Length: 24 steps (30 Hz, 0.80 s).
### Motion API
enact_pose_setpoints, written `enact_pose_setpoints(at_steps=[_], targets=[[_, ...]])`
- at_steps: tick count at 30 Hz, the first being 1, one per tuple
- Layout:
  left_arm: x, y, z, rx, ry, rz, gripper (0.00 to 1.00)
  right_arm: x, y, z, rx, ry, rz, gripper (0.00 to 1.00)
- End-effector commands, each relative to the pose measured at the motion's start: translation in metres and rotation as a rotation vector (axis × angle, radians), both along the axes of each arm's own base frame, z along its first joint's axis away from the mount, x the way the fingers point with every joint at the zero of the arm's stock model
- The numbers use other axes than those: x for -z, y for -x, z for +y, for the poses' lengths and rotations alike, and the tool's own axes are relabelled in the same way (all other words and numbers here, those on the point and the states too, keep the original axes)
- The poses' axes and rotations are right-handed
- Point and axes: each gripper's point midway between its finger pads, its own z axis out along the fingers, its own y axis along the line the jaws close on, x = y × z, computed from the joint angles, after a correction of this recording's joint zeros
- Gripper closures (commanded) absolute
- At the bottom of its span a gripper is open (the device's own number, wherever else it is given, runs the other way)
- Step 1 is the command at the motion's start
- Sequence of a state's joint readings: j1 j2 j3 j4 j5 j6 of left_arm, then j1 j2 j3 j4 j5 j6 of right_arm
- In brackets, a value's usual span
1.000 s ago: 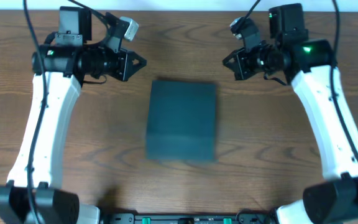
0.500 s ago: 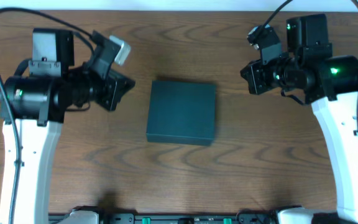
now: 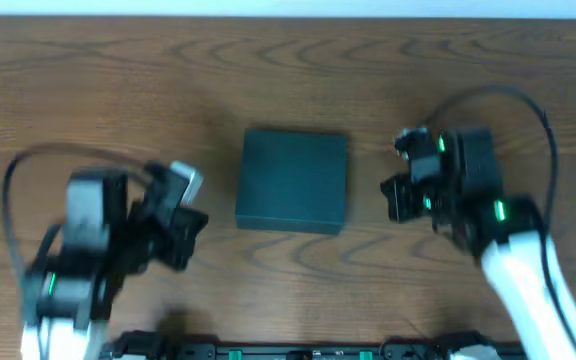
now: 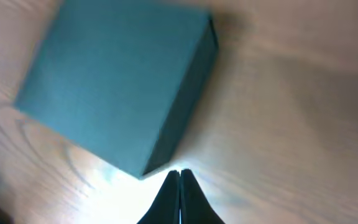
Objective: Pack container
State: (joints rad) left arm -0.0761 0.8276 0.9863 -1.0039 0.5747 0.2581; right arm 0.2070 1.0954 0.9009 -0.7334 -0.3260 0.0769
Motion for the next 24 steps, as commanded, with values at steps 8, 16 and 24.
enact_pose_setpoints(at_steps=[8,16,24], targets=[[0.005,0.021,0.014,-0.085,-0.015,-0.237,0.95,0.022,0.054,-0.014,0.151,-0.149,-0.229,0.98],[0.026,0.002,0.012,-0.134,0.035,-0.222,0.04,0.029,0.056,-0.015,0.155,-0.136,-0.203,0.01],[0.036,0.010,0.013,-0.143,0.032,-0.160,0.04,0.041,0.065,-0.017,0.158,-0.116,-0.143,0.01]])
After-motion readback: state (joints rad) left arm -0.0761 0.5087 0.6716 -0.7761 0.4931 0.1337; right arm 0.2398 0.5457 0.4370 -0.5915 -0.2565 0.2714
